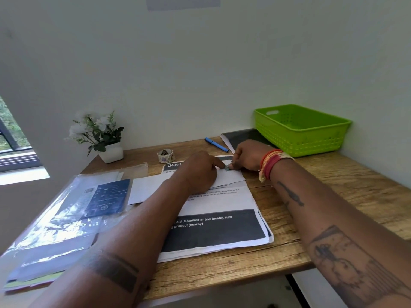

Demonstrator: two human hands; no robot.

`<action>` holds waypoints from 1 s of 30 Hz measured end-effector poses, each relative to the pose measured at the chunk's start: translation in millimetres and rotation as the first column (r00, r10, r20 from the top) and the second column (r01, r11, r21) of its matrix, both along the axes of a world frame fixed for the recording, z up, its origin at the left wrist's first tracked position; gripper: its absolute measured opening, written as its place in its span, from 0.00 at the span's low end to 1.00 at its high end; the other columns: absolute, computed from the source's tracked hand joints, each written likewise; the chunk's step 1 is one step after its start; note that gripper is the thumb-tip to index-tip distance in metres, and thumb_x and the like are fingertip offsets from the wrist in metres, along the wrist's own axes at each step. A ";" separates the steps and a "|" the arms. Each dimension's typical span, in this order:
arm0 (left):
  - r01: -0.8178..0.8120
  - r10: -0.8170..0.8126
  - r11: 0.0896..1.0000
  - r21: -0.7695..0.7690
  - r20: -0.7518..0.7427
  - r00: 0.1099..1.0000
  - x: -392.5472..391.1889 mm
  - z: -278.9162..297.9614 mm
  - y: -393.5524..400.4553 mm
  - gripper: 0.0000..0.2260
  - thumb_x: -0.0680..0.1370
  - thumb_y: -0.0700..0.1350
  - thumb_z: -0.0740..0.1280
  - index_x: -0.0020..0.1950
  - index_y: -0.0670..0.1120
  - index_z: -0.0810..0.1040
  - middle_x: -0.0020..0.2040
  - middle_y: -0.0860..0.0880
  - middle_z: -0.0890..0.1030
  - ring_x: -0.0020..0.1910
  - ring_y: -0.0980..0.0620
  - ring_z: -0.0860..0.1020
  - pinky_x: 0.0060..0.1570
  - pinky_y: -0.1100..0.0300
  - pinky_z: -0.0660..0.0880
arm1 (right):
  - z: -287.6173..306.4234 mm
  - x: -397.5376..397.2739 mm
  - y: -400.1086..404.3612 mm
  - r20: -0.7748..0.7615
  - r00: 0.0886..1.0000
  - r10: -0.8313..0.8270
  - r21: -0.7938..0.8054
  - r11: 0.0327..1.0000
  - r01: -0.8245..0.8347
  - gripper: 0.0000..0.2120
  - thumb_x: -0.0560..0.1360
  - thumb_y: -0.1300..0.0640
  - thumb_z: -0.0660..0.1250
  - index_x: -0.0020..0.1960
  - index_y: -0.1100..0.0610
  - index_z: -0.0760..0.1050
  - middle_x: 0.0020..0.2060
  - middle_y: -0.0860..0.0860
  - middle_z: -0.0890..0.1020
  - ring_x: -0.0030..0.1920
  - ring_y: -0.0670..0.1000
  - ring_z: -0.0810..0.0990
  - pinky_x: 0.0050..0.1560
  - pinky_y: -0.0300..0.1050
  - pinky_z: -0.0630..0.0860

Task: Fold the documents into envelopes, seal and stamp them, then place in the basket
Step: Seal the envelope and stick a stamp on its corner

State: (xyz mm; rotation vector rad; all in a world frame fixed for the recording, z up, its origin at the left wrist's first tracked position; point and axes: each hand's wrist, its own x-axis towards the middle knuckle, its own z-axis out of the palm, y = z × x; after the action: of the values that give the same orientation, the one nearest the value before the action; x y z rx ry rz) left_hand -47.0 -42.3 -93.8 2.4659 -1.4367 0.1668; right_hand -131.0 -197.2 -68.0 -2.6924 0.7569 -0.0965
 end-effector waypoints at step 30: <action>-0.005 0.002 0.996 0.084 0.027 1.000 -1.8 3.7 -1.3 0.20 0.82 0.42 0.59 0.72 0.57 0.76 0.62 0.45 0.76 0.61 0.47 0.74 0.52 0.59 0.65 | -5.2 10.9 -7.4 -0.081 0.994 -0.071 -0.009 0.997 0.070 0.20 0.75 0.43 0.71 0.51 0.62 0.80 0.40 0.52 0.81 0.41 0.52 0.78 0.36 0.42 0.70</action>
State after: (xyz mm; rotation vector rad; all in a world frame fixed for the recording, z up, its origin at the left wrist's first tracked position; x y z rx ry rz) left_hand -48.9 -43.6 -90.0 2.5428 -1.4795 0.1436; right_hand -120.1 -204.6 -73.2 -2.6902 0.8775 -0.0064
